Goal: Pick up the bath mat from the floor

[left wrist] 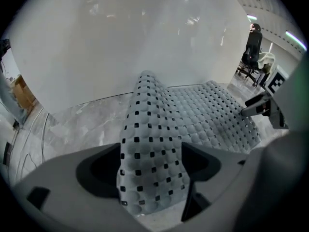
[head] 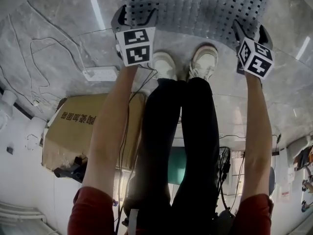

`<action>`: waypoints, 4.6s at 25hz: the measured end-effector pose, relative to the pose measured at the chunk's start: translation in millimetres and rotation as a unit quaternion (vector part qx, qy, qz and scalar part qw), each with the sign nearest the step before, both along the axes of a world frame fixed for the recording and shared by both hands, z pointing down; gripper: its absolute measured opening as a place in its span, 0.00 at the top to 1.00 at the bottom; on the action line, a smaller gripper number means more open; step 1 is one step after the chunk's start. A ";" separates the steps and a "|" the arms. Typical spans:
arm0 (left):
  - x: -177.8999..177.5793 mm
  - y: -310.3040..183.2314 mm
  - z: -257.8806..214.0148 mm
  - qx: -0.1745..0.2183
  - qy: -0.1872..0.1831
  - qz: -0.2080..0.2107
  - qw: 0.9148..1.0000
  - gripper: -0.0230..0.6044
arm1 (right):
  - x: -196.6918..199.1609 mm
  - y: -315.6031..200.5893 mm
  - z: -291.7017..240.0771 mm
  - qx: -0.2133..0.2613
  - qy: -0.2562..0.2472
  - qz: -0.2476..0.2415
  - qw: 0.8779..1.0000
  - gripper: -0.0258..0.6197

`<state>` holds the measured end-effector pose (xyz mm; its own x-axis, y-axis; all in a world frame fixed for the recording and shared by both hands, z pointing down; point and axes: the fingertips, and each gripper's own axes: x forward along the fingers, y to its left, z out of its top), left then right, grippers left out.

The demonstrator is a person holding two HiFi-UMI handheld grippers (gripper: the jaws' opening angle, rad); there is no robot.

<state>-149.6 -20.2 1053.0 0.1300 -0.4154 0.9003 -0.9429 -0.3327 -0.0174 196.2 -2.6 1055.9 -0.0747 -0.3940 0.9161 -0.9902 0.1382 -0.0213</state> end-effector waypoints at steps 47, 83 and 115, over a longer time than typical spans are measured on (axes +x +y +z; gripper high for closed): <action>59.0 36.5 -26.2 -0.188 0.068 -0.110 0.974 0.75 | -44.2 15.3 -36.5 -0.108 -0.044 0.025 0.993 0.85; 58.1 83.0 -363.4 -0.171 0.063 -0.119 0.976 0.77 | -62.7 66.6 -365.4 -0.102 -0.052 0.012 0.993 0.87; 91.8 -75.2 -797.1 0.216 0.128 -0.049 0.967 0.80 | -29.2 -74.6 -792.8 0.268 -0.061 0.041 0.961 0.87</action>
<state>-57.9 -95.4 256.0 0.2671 -0.7664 0.5842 -0.9611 -0.2559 0.1036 167.0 -77.2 263.1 -0.1171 -0.8162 0.5658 -0.9929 0.0828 -0.0860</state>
